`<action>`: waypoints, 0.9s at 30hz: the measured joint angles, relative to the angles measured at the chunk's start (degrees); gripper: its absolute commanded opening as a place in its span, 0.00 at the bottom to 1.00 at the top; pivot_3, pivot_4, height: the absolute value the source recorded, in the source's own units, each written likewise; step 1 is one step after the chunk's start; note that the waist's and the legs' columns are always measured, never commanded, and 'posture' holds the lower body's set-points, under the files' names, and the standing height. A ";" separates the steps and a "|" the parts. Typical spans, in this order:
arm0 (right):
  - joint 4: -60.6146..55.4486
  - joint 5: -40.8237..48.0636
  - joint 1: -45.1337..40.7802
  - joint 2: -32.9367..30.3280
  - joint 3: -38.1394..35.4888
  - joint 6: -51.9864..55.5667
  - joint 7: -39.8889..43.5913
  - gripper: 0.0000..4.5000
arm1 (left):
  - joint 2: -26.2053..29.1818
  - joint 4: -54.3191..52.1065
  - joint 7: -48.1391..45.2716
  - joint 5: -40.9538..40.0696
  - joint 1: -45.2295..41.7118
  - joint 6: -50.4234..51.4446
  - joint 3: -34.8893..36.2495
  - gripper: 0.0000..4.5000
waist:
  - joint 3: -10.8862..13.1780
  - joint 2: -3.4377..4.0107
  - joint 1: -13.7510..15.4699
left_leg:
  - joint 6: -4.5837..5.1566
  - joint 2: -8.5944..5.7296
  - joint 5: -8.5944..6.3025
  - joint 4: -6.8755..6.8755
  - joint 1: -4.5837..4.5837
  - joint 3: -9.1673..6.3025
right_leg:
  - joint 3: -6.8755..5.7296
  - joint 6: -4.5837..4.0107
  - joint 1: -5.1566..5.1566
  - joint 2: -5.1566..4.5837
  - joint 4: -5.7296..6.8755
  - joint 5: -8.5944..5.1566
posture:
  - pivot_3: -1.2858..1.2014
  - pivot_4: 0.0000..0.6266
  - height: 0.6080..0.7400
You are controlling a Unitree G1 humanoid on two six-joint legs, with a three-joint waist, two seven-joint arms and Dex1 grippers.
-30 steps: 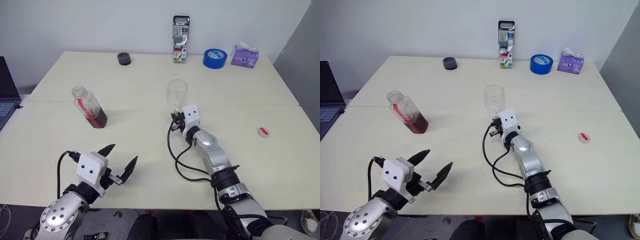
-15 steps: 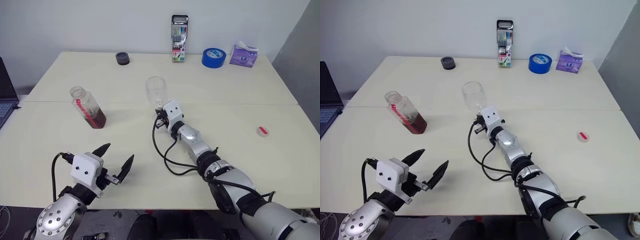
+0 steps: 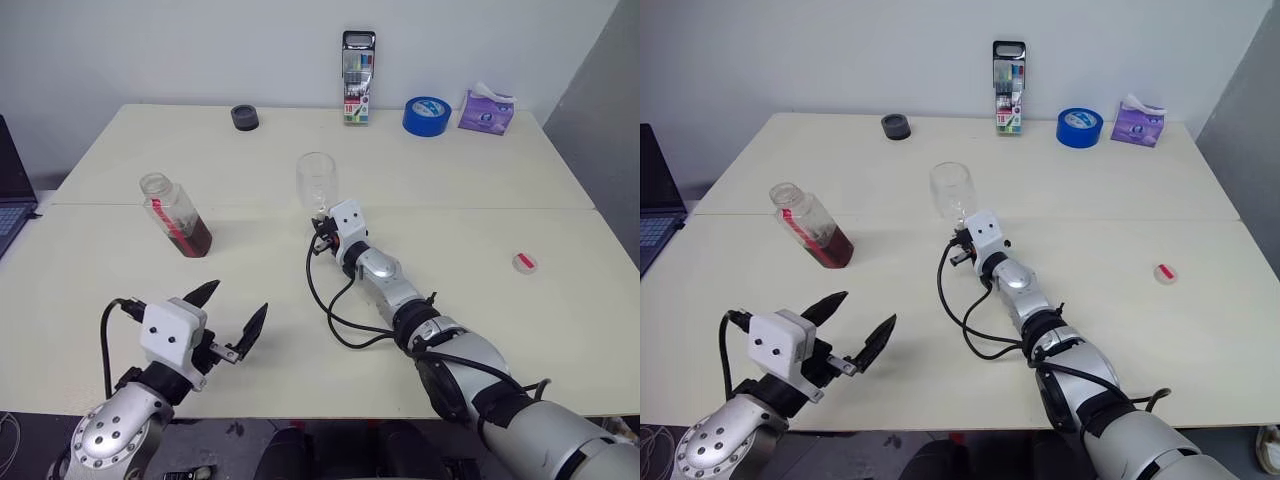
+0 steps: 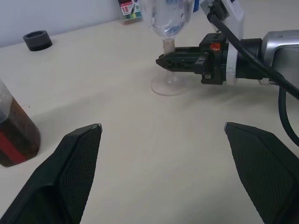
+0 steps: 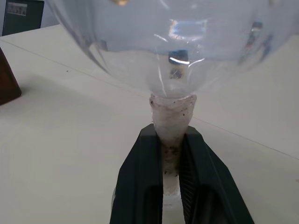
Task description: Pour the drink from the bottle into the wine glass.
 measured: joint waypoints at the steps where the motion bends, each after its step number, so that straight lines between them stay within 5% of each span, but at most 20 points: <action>1: 0.31 -0.30 0.00 0.00 0.06 0.01 -0.16 0.33 | 0.07 0.00 -0.02 -0.09 -0.22 0.06 0.00 1.00 | 0.00 0.00 0.00 | -0.02 0.00 0.01 0.00 0.00 0.00 | 0.00 0.00 0.00 0.00 0.00 0.00 | 0.52 0.24 1.00; 9: 1.06 -1.26 0.04 -0.03 0.00 0.00 0.11 0.97 | 0.84 0.17 -0.12 0.06 -0.99 0.63 -0.25 1.00 | 0.00 0.00 -0.02 | -0.05 0.00 0.03 0.00 -0.01 0.00 | 0.00 0.00 -0.01 0.00 0.00 0.00 | 0.52 0.24 1.00; 17: -6.11 -1.28 6.86 -2.12 0.92 -2.03 6.55 0.99 | 1.06 3.19 -0.30 0.47 -1.86 -0.53 -0.33 1.00 | -0.01 -0.01 0.04 | -0.03 0.00 0.02 -0.01 -0.02 -0.01 | -0.01 0.00 0.00 0.00 -0.03 0.00 | 0.52 0.24 1.00; 27: -46.93 2.65 27.35 -20.01 3.23 14.30 24.40 0.99 | 1.20 11.05 0.13 1.51 -5.83 -3.27 3.06 1.00 | 0.00 0.00 0.40 | 0.09 -0.01 -0.05 0.07 -0.05 -0.15 | -0.14 0.01 0.05 -0.02 -0.01 0.00 | 0.52 0.24 1.00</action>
